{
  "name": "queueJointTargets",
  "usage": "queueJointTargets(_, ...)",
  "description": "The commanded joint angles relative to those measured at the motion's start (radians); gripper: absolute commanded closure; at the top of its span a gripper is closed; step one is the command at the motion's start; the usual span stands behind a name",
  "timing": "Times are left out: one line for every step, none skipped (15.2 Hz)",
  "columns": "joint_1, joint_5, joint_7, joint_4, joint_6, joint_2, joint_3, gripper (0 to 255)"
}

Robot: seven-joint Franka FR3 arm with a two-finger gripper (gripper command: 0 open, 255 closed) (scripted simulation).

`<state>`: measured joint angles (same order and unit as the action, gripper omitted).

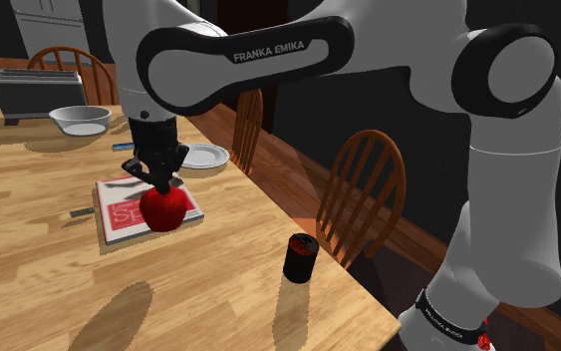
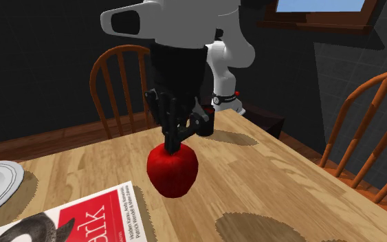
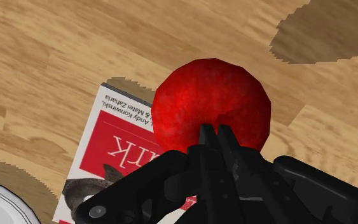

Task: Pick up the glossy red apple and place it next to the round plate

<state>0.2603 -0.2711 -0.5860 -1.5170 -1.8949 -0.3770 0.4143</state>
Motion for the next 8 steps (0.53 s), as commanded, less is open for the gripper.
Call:
queueJointTargets(0.002,0.002,0.004,0.027,0.027,0.001,0.001,255)
queueJointTargets(0.003,0.003,0.006,0.038,0.04,0.002,0.002,255)
queueJointTargets(0.004,0.005,0.008,0.05,0.053,0.003,0.002,255)
queueJointTargets(0.005,0.005,0.01,0.063,0.066,0.003,0.003,255)
queueJointTargets(0.006,0.006,0.012,0.076,0.079,0.004,0.003,255)
queueJointTargets(0.008,0.007,0.014,0.089,0.092,0.004,0.004,255)
queueJointTargets(0.009,0.008,0.016,0.103,0.105,0.004,0.004,255)
queueJointTargets(0.01,0.008,0.017,0.117,0.119,0.003,0.005,255)
